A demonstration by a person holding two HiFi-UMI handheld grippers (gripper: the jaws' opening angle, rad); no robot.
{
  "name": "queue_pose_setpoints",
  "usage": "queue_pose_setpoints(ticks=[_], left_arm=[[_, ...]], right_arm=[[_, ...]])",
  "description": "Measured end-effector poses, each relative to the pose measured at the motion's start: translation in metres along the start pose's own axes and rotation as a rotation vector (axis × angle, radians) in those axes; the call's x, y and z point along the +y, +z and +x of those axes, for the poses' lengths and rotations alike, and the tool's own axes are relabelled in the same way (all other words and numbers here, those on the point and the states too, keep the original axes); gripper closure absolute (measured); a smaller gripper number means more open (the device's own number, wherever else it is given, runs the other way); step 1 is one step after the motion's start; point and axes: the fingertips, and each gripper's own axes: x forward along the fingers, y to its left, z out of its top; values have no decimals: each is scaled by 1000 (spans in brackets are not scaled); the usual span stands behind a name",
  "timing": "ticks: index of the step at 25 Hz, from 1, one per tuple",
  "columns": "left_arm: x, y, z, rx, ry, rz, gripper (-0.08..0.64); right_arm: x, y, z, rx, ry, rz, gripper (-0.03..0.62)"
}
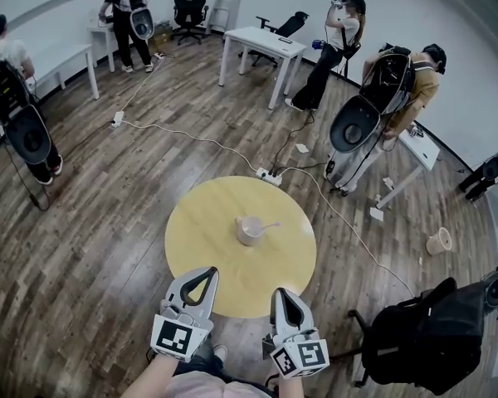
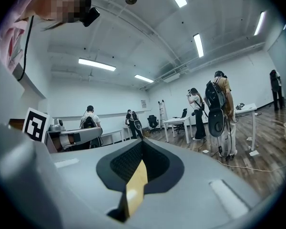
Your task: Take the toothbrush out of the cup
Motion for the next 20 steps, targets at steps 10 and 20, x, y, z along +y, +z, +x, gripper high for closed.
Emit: queue_pose_setpoints(ticks=[10,20], left_arm=[[49,-31,88,44,-94,-10,563],[54,-85,146,140,-131,-70,563]], right_arm=[[-44,-9,97,30,-92,33,586],[-116,-76,167,186,-186,107,586]])
